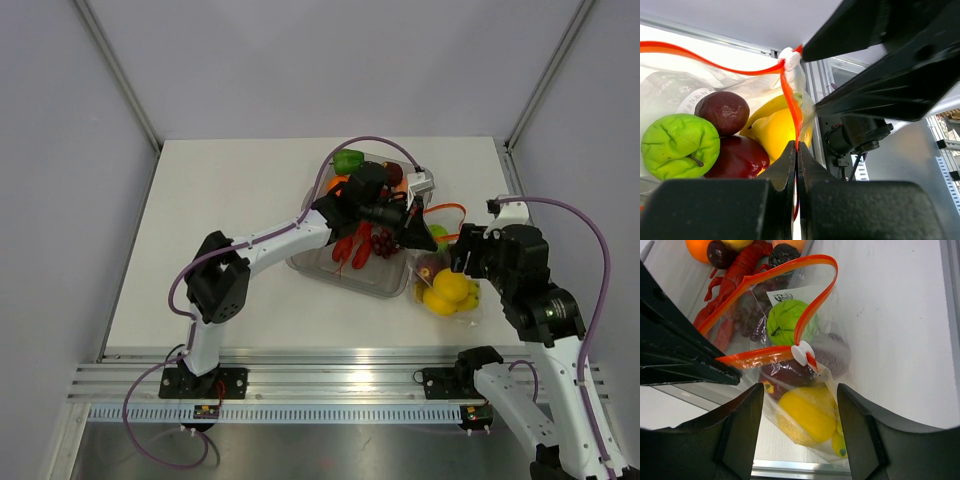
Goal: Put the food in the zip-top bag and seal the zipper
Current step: Zip the zipper food storage bag at the center of the board.
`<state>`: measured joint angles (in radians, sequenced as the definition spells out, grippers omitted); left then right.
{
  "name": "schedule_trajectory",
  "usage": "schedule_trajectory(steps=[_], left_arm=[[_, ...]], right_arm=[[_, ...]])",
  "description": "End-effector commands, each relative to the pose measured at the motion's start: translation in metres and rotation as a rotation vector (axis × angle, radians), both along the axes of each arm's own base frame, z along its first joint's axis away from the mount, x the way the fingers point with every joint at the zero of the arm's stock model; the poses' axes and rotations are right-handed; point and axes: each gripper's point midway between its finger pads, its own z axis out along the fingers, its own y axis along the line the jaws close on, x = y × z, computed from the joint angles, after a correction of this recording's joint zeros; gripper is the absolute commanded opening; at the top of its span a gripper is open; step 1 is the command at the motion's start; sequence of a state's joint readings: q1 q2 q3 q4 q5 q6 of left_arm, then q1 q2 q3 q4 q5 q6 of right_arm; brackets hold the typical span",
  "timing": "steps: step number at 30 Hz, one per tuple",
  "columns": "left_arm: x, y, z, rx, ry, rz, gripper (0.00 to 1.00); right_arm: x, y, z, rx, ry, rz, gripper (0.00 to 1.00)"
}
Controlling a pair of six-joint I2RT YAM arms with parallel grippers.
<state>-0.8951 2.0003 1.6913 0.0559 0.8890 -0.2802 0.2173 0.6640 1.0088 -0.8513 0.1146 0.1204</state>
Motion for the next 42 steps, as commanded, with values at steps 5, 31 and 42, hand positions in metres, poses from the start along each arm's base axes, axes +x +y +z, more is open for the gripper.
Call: schedule_trajectory(steps=[5,31,42], left_arm=[[-0.009,0.008,0.041,-0.099,-0.066,-0.037,0.0],[-0.022,0.028,0.062,-0.124,-0.147,-0.1,0.35],[-0.012,0.047,0.114,-0.234,-0.301,-0.088,0.54]], right_arm=[[0.024,0.008,0.002,-0.017,-0.041,0.039,0.67],[0.02,0.017,0.027,-0.099,-0.291,0.186,0.0],[-0.022,0.037,0.058,-0.132,-0.478,0.392,0.0]])
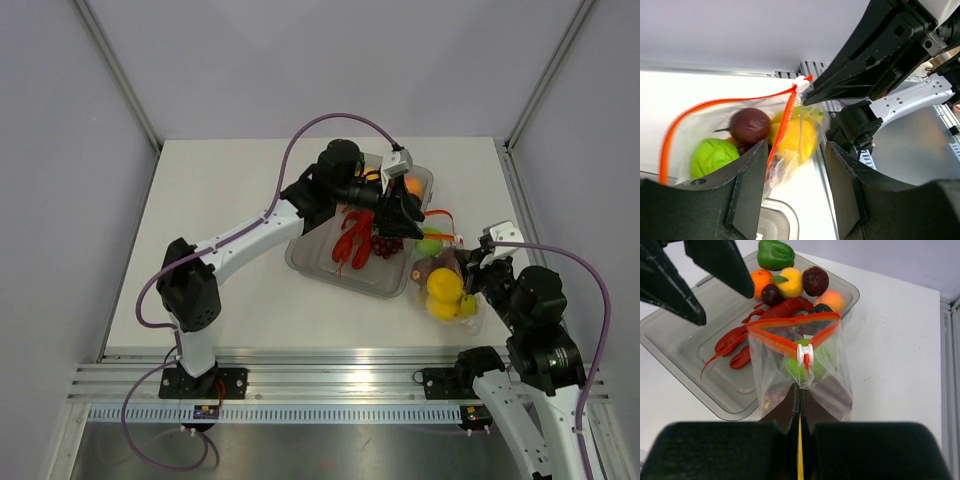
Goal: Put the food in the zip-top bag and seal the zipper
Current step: Zip the zipper food storage bag at the center of the board.
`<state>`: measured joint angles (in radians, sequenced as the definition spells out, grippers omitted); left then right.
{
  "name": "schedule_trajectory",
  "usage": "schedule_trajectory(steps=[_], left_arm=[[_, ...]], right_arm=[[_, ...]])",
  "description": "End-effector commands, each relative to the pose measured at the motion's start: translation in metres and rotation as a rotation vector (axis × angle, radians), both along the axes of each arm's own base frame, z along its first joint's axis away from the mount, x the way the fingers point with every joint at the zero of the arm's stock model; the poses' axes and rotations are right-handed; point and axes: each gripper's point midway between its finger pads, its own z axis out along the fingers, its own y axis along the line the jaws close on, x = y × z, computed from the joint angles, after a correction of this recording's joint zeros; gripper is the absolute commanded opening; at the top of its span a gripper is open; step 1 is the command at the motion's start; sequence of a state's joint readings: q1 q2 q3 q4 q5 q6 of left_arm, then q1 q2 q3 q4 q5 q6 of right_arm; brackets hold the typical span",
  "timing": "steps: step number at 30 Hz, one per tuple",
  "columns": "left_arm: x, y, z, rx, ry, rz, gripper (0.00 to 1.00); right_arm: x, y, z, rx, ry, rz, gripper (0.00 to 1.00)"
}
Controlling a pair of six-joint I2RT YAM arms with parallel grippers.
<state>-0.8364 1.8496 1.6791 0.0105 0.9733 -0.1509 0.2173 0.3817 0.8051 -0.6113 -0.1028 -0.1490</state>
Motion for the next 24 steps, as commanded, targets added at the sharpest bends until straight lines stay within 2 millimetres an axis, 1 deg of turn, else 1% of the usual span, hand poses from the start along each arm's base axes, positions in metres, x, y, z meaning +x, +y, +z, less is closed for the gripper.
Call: schedule_trajectory(steps=[1,2,3,5,7,8,10,11,12,13,15,18,19,20,22,24], left_arm=[[-0.014,0.008,0.054,-0.137,-0.144,-0.058,0.55],[-0.017,0.008,0.059,-0.165,-0.177,-0.077,0.56],[-0.019,0.007,0.06,-0.176,-0.192,-0.094,0.56],[-0.03,0.005,0.067,-0.206,-0.225,-0.15,0.56],[-0.04,0.005,0.069,-0.215,-0.23,-0.206,0.56],[-0.042,0.005,0.07,-0.217,-0.23,-0.214,0.56],[-0.048,0.009,0.074,-0.224,-0.231,-0.239,0.56],[-0.049,0.009,0.075,-0.226,-0.231,-0.247,0.56],[-0.05,0.011,0.076,-0.229,-0.235,-0.249,0.56],[-0.053,0.012,0.078,-0.236,-0.237,-0.259,0.56],[-0.056,0.013,0.082,-0.248,-0.24,-0.273,0.56],[-0.059,0.009,0.086,-0.269,-0.24,-0.293,0.57],[-0.063,0.007,0.091,-0.28,-0.248,-0.305,0.57],[-0.062,0.003,0.088,-0.274,-0.236,-0.313,0.57],[-0.064,0.001,0.093,-0.282,-0.233,-0.327,0.56],[-0.066,0.001,0.093,-0.288,-0.224,-0.344,0.55]], right_arm=[[-0.009,0.014,0.04,-0.034,-0.138,0.115,0.0],[-0.011,0.016,0.043,-0.037,-0.145,0.13,0.0],[-0.014,0.019,0.045,-0.037,-0.153,0.153,0.0],[-0.018,0.022,0.049,-0.049,-0.163,0.182,0.0],[-0.023,0.026,0.052,-0.063,-0.174,0.218,0.0],[-0.026,0.026,0.059,-0.068,-0.191,0.224,0.0],[-0.031,0.027,0.062,-0.094,-0.204,0.248,0.0],[-0.035,0.029,0.069,-0.102,-0.222,0.265,0.0],[-0.037,0.029,0.069,-0.11,-0.217,0.273,0.0],[-0.039,0.03,0.073,-0.123,-0.228,0.288,0.0],[-0.042,0.032,0.075,-0.129,-0.23,0.303,0.0],[-0.045,0.036,0.078,-0.132,-0.24,0.332,0.0],[-0.045,0.037,0.078,-0.128,-0.236,0.338,0.0],[-0.046,0.038,0.077,-0.125,-0.236,0.347,0.0],[-0.046,0.04,0.076,-0.117,-0.23,0.354,0.0],[-0.046,0.04,0.075,-0.115,-0.227,0.352,0.0]])
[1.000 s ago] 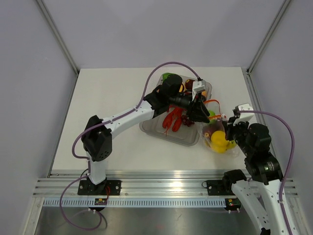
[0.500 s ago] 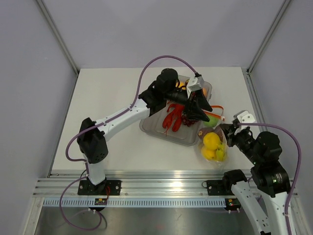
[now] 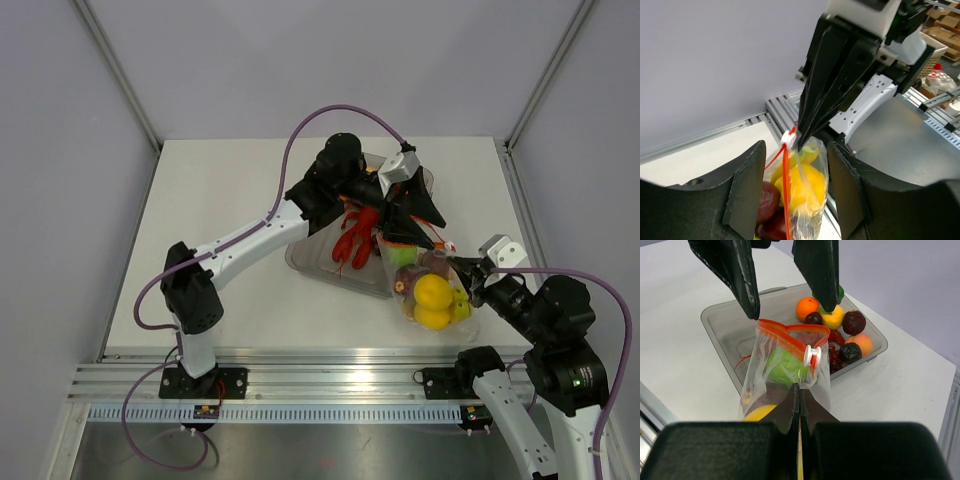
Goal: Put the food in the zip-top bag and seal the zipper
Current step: Zip the zipper food storage bag at the center of the board.
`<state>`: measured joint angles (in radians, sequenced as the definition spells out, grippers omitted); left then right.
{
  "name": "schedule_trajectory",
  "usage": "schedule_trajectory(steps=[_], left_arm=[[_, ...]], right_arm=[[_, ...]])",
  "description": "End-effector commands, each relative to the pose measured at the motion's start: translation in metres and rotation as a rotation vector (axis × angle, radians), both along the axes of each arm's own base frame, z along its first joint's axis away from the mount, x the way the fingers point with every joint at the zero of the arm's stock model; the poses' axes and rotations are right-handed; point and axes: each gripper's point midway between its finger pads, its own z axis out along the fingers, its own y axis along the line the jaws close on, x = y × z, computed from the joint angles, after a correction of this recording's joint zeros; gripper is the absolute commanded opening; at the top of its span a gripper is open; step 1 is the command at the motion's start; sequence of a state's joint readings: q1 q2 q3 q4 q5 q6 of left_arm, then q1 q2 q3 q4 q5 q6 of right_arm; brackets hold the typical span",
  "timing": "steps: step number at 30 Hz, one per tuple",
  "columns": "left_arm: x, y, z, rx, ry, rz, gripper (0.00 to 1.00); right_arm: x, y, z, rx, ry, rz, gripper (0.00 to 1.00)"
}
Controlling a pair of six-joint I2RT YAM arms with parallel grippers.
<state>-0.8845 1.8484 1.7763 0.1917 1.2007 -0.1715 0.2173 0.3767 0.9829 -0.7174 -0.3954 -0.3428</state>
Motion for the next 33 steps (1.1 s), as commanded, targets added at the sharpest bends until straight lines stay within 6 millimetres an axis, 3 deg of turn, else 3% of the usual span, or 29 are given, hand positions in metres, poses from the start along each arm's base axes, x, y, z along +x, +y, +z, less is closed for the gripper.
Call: schedule_trajectory(steps=[1,10,21,25,30,33], left_arm=[[-0.016,0.003,0.026,-0.075,-0.044,-0.089,0.54],[-0.028,-0.007,0.011,-0.043,-0.019,-0.167,0.53],[-0.026,-0.018,0.003,-0.01,0.026,-0.182,0.45],[-0.029,-0.018,-0.001,0.003,0.036,-0.195,0.31],[-0.029,-0.019,-0.007,0.026,0.062,-0.21,0.03],[-0.028,-0.02,-0.013,0.042,0.081,-0.216,0.0]], right_arm=[[-0.004,0.006,0.021,0.008,-0.071,0.042,0.0],[-0.006,0.008,0.021,0.011,-0.072,0.057,0.0],[-0.006,0.008,0.02,0.009,-0.071,0.06,0.0],[-0.005,0.007,0.019,0.007,-0.071,0.051,0.0],[-0.001,0.002,0.022,0.01,-0.084,0.017,0.0],[0.002,-0.002,0.026,0.013,-0.099,-0.011,0.0]])
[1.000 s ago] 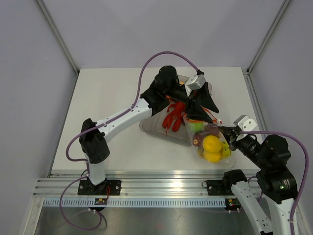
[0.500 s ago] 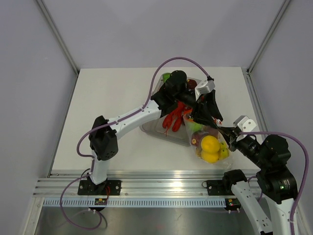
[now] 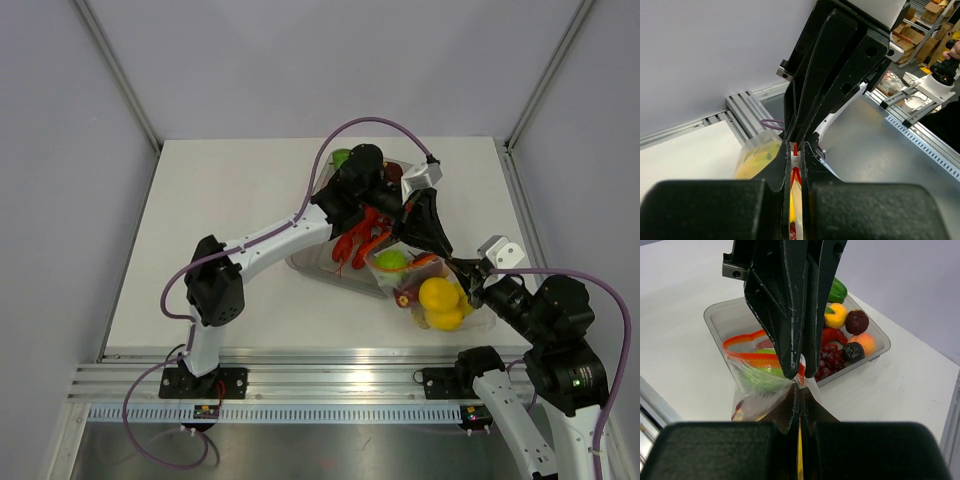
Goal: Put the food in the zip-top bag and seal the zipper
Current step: Zip the zipper food storage bag at the center of the board.
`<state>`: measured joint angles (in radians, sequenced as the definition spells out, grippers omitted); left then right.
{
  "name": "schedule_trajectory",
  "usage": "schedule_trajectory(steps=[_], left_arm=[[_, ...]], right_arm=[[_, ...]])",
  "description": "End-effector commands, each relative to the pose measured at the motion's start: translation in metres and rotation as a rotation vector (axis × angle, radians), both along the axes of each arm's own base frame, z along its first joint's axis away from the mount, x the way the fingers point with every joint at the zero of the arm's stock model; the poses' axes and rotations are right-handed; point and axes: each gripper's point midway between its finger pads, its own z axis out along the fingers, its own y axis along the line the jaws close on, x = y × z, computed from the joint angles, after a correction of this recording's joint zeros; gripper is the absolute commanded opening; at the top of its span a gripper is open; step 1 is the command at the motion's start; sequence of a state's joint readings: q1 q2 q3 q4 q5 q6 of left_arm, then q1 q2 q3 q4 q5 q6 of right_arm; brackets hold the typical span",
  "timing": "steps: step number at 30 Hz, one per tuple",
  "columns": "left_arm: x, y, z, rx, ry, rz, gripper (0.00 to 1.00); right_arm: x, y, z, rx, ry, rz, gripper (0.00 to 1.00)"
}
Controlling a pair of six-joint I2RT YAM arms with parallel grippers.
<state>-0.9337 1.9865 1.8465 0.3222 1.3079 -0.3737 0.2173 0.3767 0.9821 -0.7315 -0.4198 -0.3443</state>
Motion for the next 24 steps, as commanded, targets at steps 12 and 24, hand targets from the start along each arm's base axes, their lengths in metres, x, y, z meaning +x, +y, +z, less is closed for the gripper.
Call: schedule_trajectory(steps=[12,24], left_arm=[[-0.003,-0.003,0.001,-0.007,0.037,-0.05,0.22],[0.028,-0.021,-0.012,0.003,0.045,0.187,0.24]], right_arm=[[0.012,-0.015,0.026,0.021,-0.107,-0.105,0.0],[0.023,-0.027,0.014,0.015,-0.073,-0.191,0.0]])
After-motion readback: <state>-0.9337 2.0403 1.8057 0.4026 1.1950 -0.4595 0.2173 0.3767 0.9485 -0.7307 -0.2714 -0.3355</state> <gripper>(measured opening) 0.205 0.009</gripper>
